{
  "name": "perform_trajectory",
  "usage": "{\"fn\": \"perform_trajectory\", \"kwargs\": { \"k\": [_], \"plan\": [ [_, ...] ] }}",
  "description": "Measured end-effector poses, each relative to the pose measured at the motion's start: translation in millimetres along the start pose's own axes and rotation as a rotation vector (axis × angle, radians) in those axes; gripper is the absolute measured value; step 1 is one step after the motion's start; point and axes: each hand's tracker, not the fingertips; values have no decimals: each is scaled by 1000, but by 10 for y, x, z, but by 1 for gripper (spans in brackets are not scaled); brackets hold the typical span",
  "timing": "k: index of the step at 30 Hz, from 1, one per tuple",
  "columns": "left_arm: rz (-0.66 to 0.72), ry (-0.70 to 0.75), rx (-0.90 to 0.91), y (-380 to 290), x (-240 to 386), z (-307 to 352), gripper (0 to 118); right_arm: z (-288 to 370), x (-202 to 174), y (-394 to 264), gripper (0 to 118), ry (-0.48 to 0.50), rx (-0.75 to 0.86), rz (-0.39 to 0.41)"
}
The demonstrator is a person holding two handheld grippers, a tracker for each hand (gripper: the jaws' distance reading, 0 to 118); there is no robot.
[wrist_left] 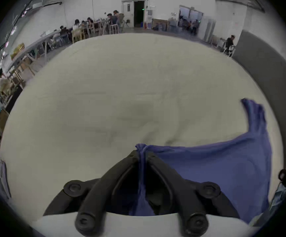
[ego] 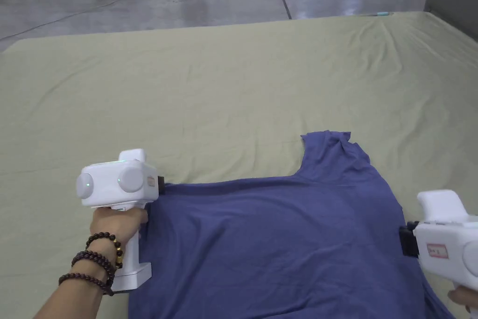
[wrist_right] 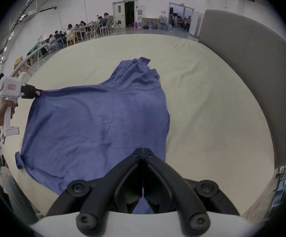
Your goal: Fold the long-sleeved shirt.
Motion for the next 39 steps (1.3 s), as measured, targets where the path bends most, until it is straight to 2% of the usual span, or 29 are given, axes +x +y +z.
{"fn": "perform_trajectory", "kwargs": {
  "k": [5,6,7,8,9,10,15,17,19,24,27,30,31,33,36,39],
  "plan": [
    [-59,-55,97,130,57,501,3,0,229,628,2,6,37,-25],
    [-71,-56,113,116,117,622,3,-42,292,780,3,6,58,-51],
    [-74,-59,127,109,136,690,3,-115,363,935,22,3,65,-70],
    [-73,-65,131,103,143,727,3,-187,410,1063,55,-2,64,-77],
    [-73,-70,133,94,150,758,3,-273,446,1210,96,-5,52,-69],
    [-68,-71,137,93,177,777,3,-424,480,1323,117,-10,-5,-51],
    [-60,-74,130,20,208,728,3,-1061,565,1497,111,4,-203,-45],
    [-51,-77,123,-18,209,705,3,-1352,608,1493,102,15,-267,-33],
    [-46,-81,114,-16,206,661,3,-1504,591,1461,84,13,-284,-15],
    [-43,-71,104,-9,192,643,3,-1686,564,1399,75,53,-330,-46],
    [-36,-75,105,10,165,630,3,-1721,489,1401,49,69,-319,-49],
    [-38,-72,104,12,161,625,3,-1670,382,1399,13,59,-320,-14],
    [-35,-75,103,12,160,626,3,-1643,381,1403,5,46,-310,-14],
    [-28,-76,103,12,162,636,3,-1570,411,1417,4,71,-298,-41],
    [-29,-81,110,18,156,716,3,-1282,388,1459,4,29,-238,9],
    [-40,-85,143,55,162,887,3,-825,391,1527,4,59,-145,10]
  ]
}}
